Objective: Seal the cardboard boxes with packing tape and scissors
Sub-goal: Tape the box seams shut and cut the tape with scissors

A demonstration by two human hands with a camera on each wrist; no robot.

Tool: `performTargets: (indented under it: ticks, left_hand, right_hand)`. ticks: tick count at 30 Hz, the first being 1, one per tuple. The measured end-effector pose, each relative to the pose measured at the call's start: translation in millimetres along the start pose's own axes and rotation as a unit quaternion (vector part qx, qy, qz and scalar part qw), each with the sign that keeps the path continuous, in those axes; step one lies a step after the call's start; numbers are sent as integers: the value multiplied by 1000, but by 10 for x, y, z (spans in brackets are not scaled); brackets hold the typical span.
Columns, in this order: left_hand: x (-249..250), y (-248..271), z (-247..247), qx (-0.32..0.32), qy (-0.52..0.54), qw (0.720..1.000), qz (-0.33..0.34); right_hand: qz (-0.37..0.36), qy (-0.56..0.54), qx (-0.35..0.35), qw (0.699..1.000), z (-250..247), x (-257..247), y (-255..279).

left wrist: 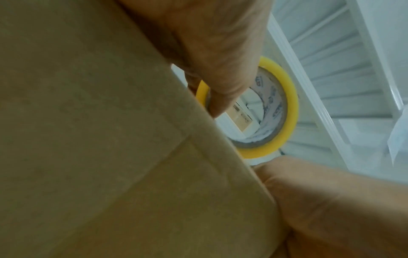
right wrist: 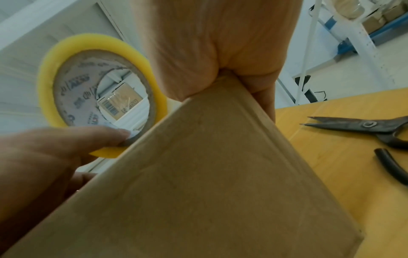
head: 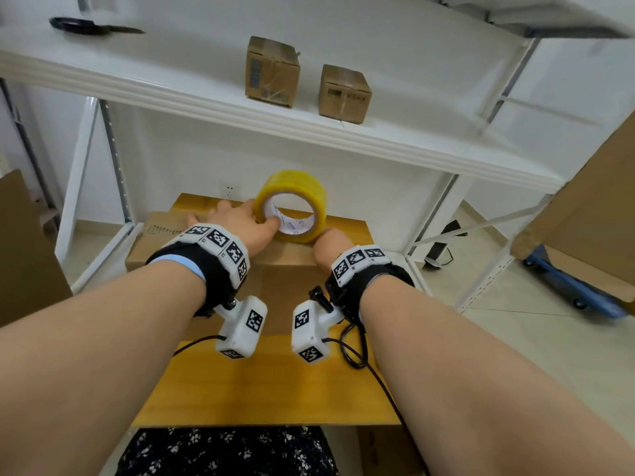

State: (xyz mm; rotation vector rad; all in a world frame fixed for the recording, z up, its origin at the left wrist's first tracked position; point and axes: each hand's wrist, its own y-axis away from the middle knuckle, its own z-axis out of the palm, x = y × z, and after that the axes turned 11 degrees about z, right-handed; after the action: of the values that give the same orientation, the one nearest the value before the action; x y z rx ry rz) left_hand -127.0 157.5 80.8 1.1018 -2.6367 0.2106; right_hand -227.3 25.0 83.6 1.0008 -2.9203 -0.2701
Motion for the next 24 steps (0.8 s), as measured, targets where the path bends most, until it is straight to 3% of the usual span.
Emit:
performTargets:
  ticks: [7, 12, 17, 22, 24]
  left_hand:
    - [-11, -49, -23, 28, 100, 995, -5]
    - [75, 26, -36, 49, 73, 996, -10]
    - [27, 8, 1, 102, 143, 984, 3]
    - [-192, 33, -77, 137, 182, 974, 6]
    - [-355, 85, -135, 122, 132, 984, 11]
  right_hand:
    - [-8, 34, 8, 999, 55, -6, 35]
    - [21, -15, 8, 1000, 18, -20, 30]
    - [9, -23, 21, 999, -28, -52, 85]
    - [53, -28, 2, 998, -34, -61, 47]
    - [54, -15, -5, 998, -20, -80, 54]
